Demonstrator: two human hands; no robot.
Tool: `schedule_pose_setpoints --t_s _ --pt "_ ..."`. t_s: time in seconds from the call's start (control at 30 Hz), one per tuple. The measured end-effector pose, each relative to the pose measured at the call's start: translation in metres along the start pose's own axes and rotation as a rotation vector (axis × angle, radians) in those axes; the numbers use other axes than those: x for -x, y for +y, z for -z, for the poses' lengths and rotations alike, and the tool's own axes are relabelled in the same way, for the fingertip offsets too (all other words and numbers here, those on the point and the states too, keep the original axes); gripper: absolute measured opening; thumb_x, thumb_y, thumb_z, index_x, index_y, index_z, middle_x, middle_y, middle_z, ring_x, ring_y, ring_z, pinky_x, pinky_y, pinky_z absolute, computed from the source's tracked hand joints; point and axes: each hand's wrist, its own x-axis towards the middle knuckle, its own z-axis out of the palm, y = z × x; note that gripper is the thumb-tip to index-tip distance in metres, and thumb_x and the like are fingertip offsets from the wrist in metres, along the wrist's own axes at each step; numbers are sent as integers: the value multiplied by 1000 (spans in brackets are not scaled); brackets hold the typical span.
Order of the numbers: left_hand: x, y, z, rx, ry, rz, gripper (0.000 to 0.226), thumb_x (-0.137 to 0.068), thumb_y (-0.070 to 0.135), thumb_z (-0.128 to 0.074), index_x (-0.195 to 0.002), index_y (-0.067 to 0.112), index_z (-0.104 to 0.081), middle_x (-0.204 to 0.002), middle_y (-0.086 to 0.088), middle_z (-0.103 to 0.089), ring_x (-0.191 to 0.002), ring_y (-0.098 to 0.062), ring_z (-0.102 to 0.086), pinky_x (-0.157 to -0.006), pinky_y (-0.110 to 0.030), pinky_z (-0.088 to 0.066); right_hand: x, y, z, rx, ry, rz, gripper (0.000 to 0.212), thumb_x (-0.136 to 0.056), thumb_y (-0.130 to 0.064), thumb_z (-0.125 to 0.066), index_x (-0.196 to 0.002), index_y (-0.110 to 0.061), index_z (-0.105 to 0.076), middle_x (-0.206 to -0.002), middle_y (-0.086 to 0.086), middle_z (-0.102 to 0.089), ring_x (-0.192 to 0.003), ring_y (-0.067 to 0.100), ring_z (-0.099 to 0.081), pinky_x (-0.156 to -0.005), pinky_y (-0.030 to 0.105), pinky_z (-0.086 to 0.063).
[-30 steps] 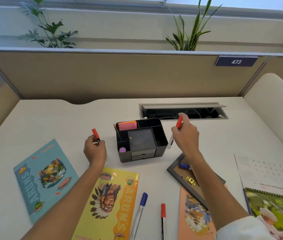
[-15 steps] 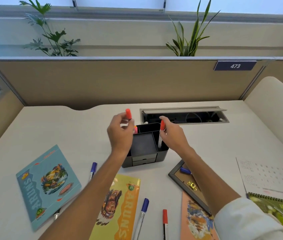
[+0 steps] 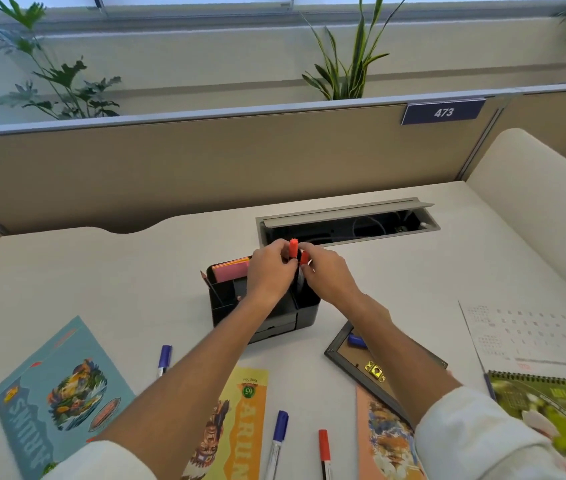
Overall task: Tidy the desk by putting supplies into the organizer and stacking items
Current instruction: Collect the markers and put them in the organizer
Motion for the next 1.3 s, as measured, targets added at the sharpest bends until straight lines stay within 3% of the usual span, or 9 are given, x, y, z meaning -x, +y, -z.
schedule_pose_setpoints --t_s 0.2,0.5,0.73,0.9,1.1,1.2,1.3 --pt "-10 -11 -7 -76 -36 67 19 -85 14 -69 -104 13 -68 -94 -3 -71 -81 -9 -60 -75 -21 -48 -5 4 -2 -14 10 -3 42 -93 -14 -58 -134 -16 -52 -121 6 -66 -105 23 -63 -94 34 -49" --pt "-11 -18 -9 -76 -45 90 20 -83 14 -71 -103 11 -70 -96 -5 -70 -82 -11 -60 -75 -21 -45 -16 3 -4 -88 25 -37 23 -87 -16 -65 -110 -16 -66 -101 3 -70 -89 17 -63 -85 34 -53" --pt "1 -15 2 -22 -8 62 35 -82 11 -71 -116 11 -65 -107 -5 -70 -96 -17 -64 -89 -29 -52 -11 -3 -7 -85 53 -92 41 -86 -20 -68 -126 -16 -58 -123 4 -63 -96 21 -65 -91 35 -53" --pt "37 -16 26 90 90 41 28 -83 8 -67 -111 13 -66 -101 1 -69 -85 -8 -62 -86 -29 -54 10 -9 -2 -106 171 -85 42 -86 -21 -67 -126 -15 -58 -124 4 -61 -85 17 -64 -81 28 -50" --pt "137 -41 53 149 315 -28 22 -87 6 -61 -107 12 -67 -102 3 -69 -94 -6 -62 -83 -24 -54 52 -24 7 -183 282 -59 28 -88 -18 -63 -116 -12 -63 -111 5 -66 -75 13 -61 -73 25 -47" --pt "187 -67 67 108 398 31 24 -87 3 -59 -107 15 -67 -103 6 -67 -93 -5 -61 -76 -23 -54 81 -39 0 -223 268 31 22 -87 -12 -62 -109 -11 -64 -97 3 -67 -75 16 -62 -74 29 -52" --pt "225 -96 87 71 472 116 25 -85 0 -59 -104 13 -67 -98 4 -67 -89 -13 -63 -75 -29 -54 107 -57 -17 -244 194 155 23 -88 -11 -63 -111 -9 -65 -93 1 -68 -78 11 -61 -75 23 -52"
